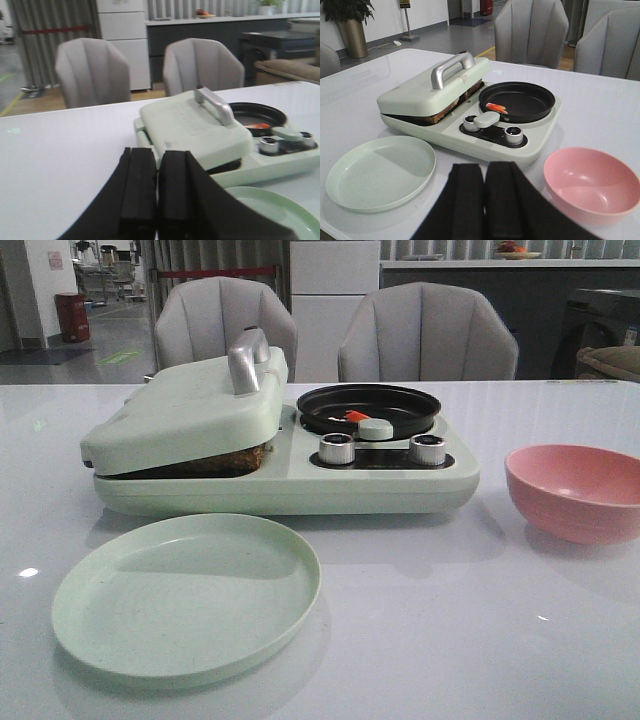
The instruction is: Make breakfast with bread and shrimp
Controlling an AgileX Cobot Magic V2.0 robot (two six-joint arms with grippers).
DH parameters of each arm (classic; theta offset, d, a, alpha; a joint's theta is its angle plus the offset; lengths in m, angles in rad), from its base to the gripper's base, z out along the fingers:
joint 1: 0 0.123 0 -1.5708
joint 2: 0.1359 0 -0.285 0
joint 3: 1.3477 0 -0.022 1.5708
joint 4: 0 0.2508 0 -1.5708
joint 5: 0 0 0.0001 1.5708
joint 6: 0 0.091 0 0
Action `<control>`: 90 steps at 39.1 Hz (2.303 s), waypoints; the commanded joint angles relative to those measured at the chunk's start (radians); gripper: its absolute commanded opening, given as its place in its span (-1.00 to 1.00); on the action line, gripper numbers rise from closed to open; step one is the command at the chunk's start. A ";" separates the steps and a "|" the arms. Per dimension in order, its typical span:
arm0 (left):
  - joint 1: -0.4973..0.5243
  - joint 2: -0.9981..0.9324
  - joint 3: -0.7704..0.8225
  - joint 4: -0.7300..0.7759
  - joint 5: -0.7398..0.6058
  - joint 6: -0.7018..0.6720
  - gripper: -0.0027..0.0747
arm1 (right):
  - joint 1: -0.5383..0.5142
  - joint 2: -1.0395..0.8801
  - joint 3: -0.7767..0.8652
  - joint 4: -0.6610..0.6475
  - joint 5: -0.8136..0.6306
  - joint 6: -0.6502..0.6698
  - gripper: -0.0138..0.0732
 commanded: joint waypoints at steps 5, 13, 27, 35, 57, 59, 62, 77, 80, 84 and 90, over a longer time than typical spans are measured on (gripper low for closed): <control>0.101 -0.016 0.100 0.126 -0.265 -0.114 -0.64 | 0.001 0.009 -0.028 0.010 -0.069 -0.004 -0.38; 0.147 -0.016 0.190 0.131 -0.383 -0.114 -0.64 | 0.001 0.009 -0.028 0.010 -0.069 -0.004 -0.38; 0.147 -0.018 0.223 0.103 -0.399 -0.141 -0.64 | 0.001 0.009 -0.028 0.010 -0.068 -0.004 -0.38; 0.147 -0.018 0.223 0.103 -0.399 -0.141 -0.64 | 0.001 0.009 -0.028 0.010 -0.068 -0.004 -0.38; 0.147 -0.018 0.223 0.103 -0.399 -0.141 -0.64 | 0.001 0.009 -0.028 0.010 -0.068 -0.004 -0.38; 0.147 -0.018 0.223 0.103 -0.399 -0.141 -0.64 | 0.001 0.009 -0.028 0.010 -0.068 -0.004 -0.38; 0.147 -0.018 0.223 0.103 -0.399 -0.141 -0.64 | 0.001 0.009 -0.028 0.010 -0.068 -0.004 -0.38; 0.147 -0.018 0.223 0.103 -0.399 -0.141 -0.64 | -0.093 -0.075 0.103 -0.162 -0.334 0.043 -0.38; 0.147 -0.018 0.223 0.103 -0.399 -0.141 -0.64 | -0.147 -0.106 0.148 -0.187 -0.358 0.043 -0.38; 0.147 -0.018 0.223 0.103 -0.399 -0.141 -0.64 | -0.209 -0.156 0.200 -0.227 -0.358 0.060 -0.38; 0.147 -0.018 0.223 0.103 -0.399 -0.141 -0.64 | -0.248 -0.233 0.262 -0.332 -0.356 0.178 -0.38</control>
